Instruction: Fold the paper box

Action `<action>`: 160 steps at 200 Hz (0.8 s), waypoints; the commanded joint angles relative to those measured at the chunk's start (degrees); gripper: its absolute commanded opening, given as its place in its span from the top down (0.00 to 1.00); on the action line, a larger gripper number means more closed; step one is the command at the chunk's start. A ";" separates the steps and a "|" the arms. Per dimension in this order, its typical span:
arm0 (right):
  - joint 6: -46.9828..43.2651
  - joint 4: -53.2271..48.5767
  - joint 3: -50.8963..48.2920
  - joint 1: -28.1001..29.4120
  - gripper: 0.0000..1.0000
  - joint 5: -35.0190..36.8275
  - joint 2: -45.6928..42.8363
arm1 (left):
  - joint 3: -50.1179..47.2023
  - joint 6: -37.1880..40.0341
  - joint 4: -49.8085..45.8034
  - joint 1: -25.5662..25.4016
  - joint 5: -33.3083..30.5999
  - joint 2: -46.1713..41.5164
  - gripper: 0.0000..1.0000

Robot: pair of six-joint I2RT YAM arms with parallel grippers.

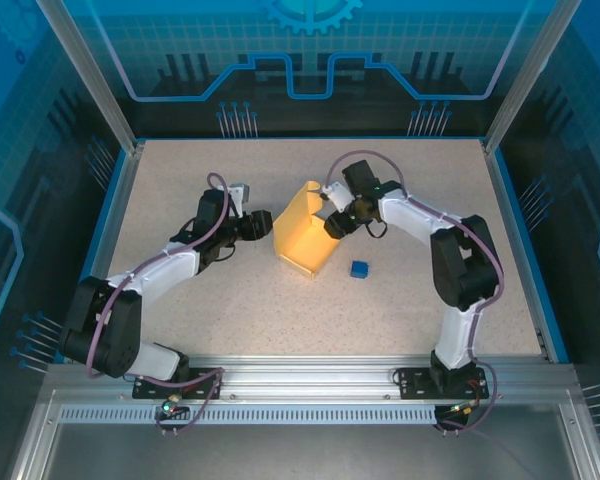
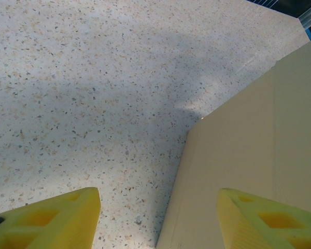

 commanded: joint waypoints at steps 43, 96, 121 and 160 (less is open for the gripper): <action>21.36 2.59 -20.48 0.40 0.46 7.40 -22.40 | -8.11 -2.65 1.25 0.34 0.54 -9.40 0.36; 34.21 1.07 -31.22 5.96 0.37 13.50 -27.55 | -15.09 -5.00 1.92 0.25 -0.88 -16.71 0.35; 36.48 1.85 -31.47 7.28 0.32 14.50 -24.69 | -15.59 -4.99 1.82 0.25 -0.59 -16.79 0.35; 38.78 3.36 -30.58 8.02 0.26 16.00 -20.86 | -15.42 -4.65 2.00 0.26 -0.15 -16.26 0.35</action>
